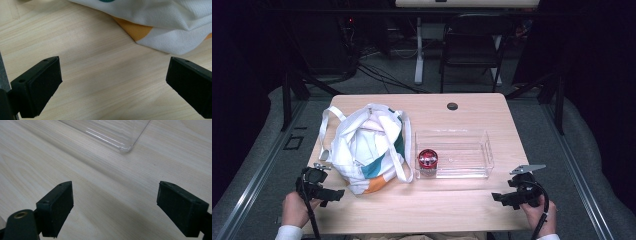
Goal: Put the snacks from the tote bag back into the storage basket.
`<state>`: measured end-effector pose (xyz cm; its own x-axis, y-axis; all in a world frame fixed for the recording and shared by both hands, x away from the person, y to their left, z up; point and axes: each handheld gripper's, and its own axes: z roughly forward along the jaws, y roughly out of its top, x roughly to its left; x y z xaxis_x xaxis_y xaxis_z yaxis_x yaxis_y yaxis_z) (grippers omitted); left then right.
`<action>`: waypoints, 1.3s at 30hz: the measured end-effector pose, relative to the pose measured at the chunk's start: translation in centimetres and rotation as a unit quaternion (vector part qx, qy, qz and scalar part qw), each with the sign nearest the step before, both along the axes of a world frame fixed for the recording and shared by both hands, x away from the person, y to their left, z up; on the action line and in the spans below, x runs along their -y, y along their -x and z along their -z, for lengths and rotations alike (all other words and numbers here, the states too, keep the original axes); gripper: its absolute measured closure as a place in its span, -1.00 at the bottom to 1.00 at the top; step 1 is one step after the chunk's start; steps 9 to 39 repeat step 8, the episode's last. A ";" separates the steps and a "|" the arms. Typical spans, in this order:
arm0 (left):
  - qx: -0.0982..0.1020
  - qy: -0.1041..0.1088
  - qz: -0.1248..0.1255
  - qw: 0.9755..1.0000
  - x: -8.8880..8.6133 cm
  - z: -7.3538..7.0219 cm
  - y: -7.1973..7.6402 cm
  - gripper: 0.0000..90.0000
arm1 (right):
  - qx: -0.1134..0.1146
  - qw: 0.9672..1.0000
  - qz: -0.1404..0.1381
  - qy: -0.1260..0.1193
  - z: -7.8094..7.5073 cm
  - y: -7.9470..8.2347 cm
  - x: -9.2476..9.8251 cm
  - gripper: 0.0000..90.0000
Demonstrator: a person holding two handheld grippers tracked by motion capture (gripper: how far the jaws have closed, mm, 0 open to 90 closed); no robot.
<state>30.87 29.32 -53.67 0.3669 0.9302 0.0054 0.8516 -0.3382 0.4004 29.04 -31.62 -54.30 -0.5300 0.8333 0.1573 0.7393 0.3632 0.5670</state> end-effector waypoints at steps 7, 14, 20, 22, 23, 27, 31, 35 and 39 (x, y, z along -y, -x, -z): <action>-0.009 0.004 -0.005 1.000 -0.4 0.3 -0.1 -1.00 | -0.001 1.000 0.000 -0.001 0.0 0.0 0.0 -0.70; -0.009 0.004 -0.005 1.000 -0.4 0.4 -0.1 -1.00 | 0.000 1.000 0.001 -0.002 0.0 0.0 0.0 -0.70; -0.009 0.004 -0.005 1.000 -0.4 0.4 -0.1 -1.00 | 0.000 1.000 0.001 -0.002 0.0 0.0 0.0 -0.70; -0.009 0.004 -0.005 1.000 -0.4 0.4 -0.1 -1.00 | 0.000 1.000 0.001 -0.002 0.0 0.0 0.0 -0.70; -0.009 0.004 -0.005 1.000 -0.4 0.4 -0.1 -1.00 | 0.000 1.000 0.001 -0.002 0.0 0.0 0.0 -0.70; -0.009 0.004 -0.005 1.000 -0.4 0.4 -0.1 -1.00 | 0.000 1.000 0.001 -0.002 0.0 0.0 0.0 -0.70; -0.009 0.004 -0.005 1.000 -0.4 0.4 -0.1 -1.00 | 0.000 1.000 0.001 -0.002 0.0 0.0 0.0 -0.70; -0.009 0.004 -0.005 1.000 -0.4 0.4 -0.1 -1.00 | 0.000 1.000 0.001 -0.002 0.0 0.0 0.0 -0.70; -0.009 0.004 -0.005 1.000 -0.4 0.4 -0.1 -1.00 | 0.000 1.000 0.001 -0.002 0.0 0.0 0.0 -0.70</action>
